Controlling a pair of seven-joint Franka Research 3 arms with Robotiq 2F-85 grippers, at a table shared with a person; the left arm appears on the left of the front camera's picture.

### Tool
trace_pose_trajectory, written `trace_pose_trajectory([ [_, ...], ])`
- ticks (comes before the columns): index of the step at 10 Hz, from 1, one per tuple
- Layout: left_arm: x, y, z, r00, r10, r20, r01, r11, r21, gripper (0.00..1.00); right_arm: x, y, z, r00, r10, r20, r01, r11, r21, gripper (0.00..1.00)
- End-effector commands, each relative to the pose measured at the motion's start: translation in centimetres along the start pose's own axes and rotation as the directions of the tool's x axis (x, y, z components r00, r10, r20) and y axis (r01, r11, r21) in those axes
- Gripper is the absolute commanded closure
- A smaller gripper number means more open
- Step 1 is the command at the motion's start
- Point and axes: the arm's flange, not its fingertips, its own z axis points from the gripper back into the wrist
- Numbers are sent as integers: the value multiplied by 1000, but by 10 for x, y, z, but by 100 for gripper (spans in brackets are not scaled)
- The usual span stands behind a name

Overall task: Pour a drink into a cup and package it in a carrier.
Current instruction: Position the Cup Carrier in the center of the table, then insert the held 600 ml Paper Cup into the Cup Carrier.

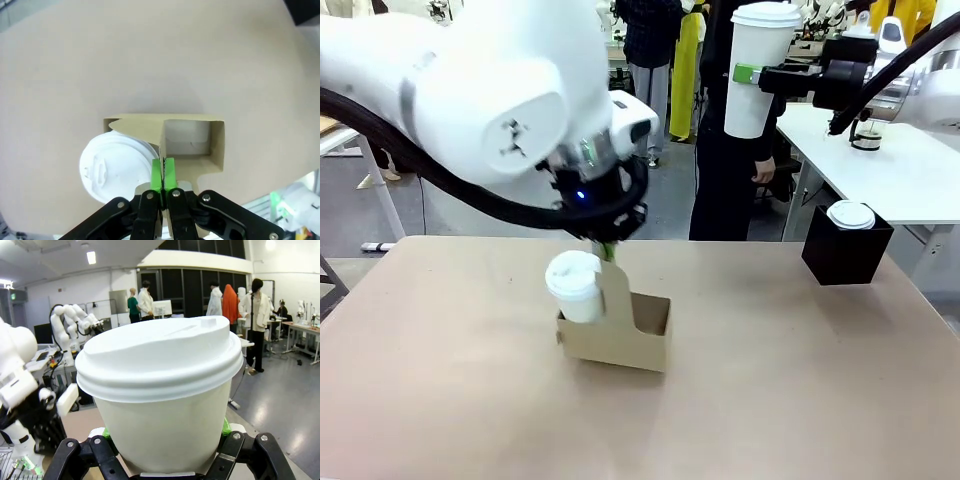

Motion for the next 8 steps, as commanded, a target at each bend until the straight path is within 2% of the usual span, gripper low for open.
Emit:
trace_pose_trajectory([
  [1, -1, -19, -15, 1000, 17, 10, -18, 1000, 14, 98, 3, 0, -2, 1000, 12, 7, -12, 1000, 5, 20],
  [4, -6, -36, -23, 996, 73, -53, -71, 997, 32, 98, 3, 0, -2, 1000, 12, 7, -12, 1000, 5, 20],
  [5, -9, -27, -17, 1000, 3, -17, -3, 1000, -17, 98, 3, 0, -2, 1000, 12, 7, -12, 1000, 5, 20],
  [8, -9, -27, -17, 1000, 3, -17, -3, 1000, -17, 98, 3, 0, -2, 1000, 12, 7, -12, 1000, 5, 20],
])
